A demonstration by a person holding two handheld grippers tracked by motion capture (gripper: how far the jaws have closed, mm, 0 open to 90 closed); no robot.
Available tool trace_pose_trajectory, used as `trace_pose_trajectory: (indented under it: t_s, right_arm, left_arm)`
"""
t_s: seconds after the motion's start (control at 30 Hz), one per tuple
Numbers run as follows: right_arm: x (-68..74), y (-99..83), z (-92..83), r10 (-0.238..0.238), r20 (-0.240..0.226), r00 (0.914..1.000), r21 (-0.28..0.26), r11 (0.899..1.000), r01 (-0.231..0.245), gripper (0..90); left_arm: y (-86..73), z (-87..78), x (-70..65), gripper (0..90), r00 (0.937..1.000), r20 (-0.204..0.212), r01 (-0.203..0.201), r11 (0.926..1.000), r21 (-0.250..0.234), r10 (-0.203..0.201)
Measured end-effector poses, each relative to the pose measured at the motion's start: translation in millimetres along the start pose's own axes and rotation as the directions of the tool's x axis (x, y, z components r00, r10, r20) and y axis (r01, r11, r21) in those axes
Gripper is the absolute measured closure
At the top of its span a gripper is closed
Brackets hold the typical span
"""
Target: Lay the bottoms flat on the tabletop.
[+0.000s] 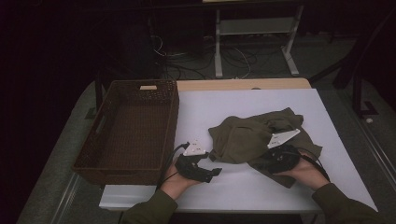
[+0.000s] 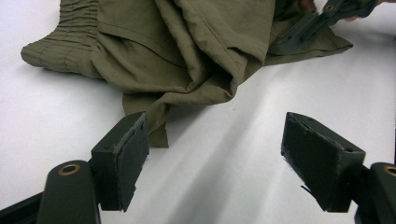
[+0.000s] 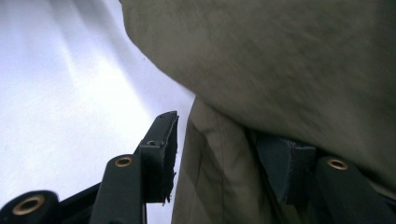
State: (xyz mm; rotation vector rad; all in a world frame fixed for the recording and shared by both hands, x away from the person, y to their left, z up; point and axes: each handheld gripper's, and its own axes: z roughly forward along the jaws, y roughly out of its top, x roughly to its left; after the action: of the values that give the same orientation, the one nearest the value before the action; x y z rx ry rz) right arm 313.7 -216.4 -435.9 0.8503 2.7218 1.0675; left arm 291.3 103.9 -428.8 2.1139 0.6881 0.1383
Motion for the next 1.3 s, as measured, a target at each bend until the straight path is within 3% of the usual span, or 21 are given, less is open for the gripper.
trace_pose_trajectory:
  t_s: [0.27, 0.4, 0.5, 0.6, 0.73, 1.0, 1.23, 1.3]
  right_arm:
    - [0.3, 2.2, 13.3, -0.024, 0.042, 0.9988, 0.011, 1.000, 0.024, 53.1]
    - [0.7, 1.5, 14.9, -0.039, 0.065, 0.9971, 0.003, 0.999, 0.039, 64.0]
    - [1.0, 1.5, 13.8, -0.048, 0.060, 0.9970, 0.008, 0.999, 0.047, 77.0]
    - [1.3, 1.6, 12.8, -0.049, 0.051, 0.9975, 0.012, 0.999, 0.048, 83.5]
    - [1.6, 1.6, 12.8, -0.049, 0.050, 0.9976, 0.015, 0.999, 0.048, 84.5]
    - [1.1, 1.4, 12.4, -0.048, 0.045, 0.9978, 0.014, 0.999, 0.047, 85.3]
    - [0.7, 1.7, 12.6, -0.048, 0.043, 0.9979, 0.017, 0.999, 0.047, 85.4]
    - [0.8, 1.7, 12.6, -0.048, 0.043, 0.9979, 0.017, 0.999, 0.047, 85.4]
  left_arm:
    - [-0.3, 1.0, -0.6, 23.2, 1.0000, 0.002, -0.003, 1.0000, 0.005, 0.003]
    - [-0.2, 0.7, -1.0, 23.2, 1.0000, -0.001, -0.004, 1.0000, 0.003, 0.004]
    - [0.2, 1.0, -1.2, 23.2, 1.0000, -0.001, -0.005, 1.0000, 0.005, 0.005]
    - [0.1, 1.8, -1.6, 23.3, 1.0000, -0.003, -0.005, 1.0000, 0.008, 0.005]
    - [0.1, 0.1, -2.5, 25.8, 1.0000, -0.008, -0.007, 0.9999, 0.011, 0.007]
    - [7.3, 0.2, -5.7, 28.3, 0.9997, -0.021, -0.015, 0.9994, -0.030, 0.015]
    - [21.9, 23.7, -4.0, 29.8, 0.9988, -0.029, -0.040, 0.9989, -0.023, 0.039]
    - [23.2, 31.7, -2.7, 30.3, 0.9991, -0.028, -0.030, 0.9995, -0.011, 0.030]
